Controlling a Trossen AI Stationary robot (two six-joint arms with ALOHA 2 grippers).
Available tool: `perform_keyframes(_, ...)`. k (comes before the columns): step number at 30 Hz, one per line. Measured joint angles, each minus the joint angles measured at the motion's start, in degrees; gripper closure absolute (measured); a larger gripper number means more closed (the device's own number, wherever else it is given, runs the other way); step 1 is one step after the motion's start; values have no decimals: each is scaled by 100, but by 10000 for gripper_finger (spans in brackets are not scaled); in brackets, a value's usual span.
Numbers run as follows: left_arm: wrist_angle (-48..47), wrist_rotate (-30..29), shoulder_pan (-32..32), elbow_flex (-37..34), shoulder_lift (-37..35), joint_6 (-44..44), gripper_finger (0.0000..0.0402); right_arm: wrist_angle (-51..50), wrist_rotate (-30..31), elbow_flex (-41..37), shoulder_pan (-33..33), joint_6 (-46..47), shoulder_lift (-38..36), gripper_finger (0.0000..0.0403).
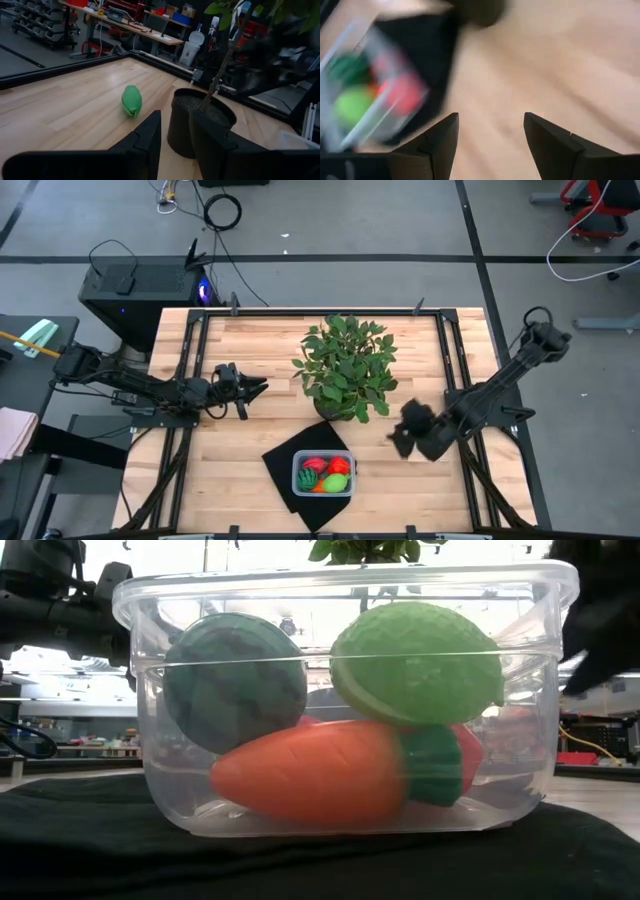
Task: Pick and placing Produce into tupperware
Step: Put the green corn into the transparent bin
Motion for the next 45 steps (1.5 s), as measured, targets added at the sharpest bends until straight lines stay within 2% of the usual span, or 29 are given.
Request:
perform_keyframes(3, 27, 0, 0, 0, 0, 0, 294, -315, 453, -478, -130, 1024, -453, 174)
perform_keyframes(7, 26, -2, 0, 0, 0, 0, 294, -898, 644, -854, -573, 2222, -830, 179)
perform_keyframes(13, 73, 0, 0, 0, 0, 0, 294, -1345, 906, -1039, -1576, 3328, -1127, 182)
perform_keyframes(19, 101, 0, 0, 0, 0, -2, 294, -630, 1773, -1039, -2742, 3222, -1392, 183)
perform_keyframes(21, 105, 2, 0, 0, 0, -2, 294, -230, 1954, -1039, -3153, 2745, -1491, 183)
perform_keyframes(24, 106, 2, 0, 0, 0, -2, 294, 364, 1765, -1039, -3885, 1403, -1689, 183)
perform_keyframes(29, 167, 2, 0, 0, 0, -26, 294, 1366, 565, -1036, -5513, -1168, -2054, 183)
perform_keyframes(32, 211, 2, 0, 0, 0, -28, 294, 1898, -669, -1036, -6721, -2398, -2185, 183)
perform_keyframes(37, 212, 2, 0, 0, 0, -20, 294, 2659, -2836, -1036, -8574, -3793, -2102, 183)
perform_keyframes(41, 207, 0, 0, 0, 0, -20, 294, 3188, -4280, -939, -9542, -4883, -1704, 183)
perform_keyframes(45, 207, -1, 39, 0, 0, 1, 294, 3198, -5511, -280, -9926, -6274, -879, 183)
